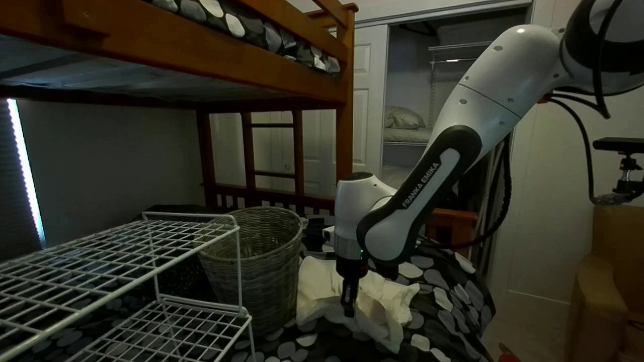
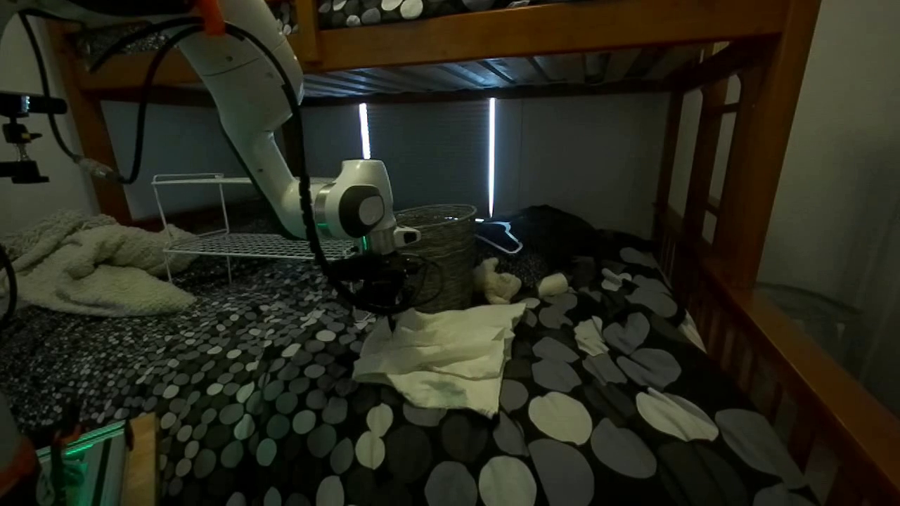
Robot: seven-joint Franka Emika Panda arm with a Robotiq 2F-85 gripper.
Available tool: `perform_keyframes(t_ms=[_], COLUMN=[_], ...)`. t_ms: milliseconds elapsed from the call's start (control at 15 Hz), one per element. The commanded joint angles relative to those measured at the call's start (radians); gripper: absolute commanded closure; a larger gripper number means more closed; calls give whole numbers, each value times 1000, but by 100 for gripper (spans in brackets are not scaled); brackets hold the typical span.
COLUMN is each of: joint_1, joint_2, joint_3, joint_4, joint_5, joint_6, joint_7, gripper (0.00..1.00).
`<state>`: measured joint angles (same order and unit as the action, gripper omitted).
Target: Fold the towel three times
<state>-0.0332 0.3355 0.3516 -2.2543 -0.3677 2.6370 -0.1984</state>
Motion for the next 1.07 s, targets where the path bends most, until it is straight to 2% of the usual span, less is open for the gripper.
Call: perform_keyframes(t_ms=[0,333,733,933,1000], joint_1=[52,82,188,215,209], joint_2=[-20,33,126,175,190], joint_3=[-156,-308,-506,-549,-541], joint_4=[25,120,222,265,273], joint_5=[-17,-79,-312,-399,-398], joint_6=[30,83,140,141,144], joint_7=[-29,4,184,271,284], gripper=[99,99,99,99,99])
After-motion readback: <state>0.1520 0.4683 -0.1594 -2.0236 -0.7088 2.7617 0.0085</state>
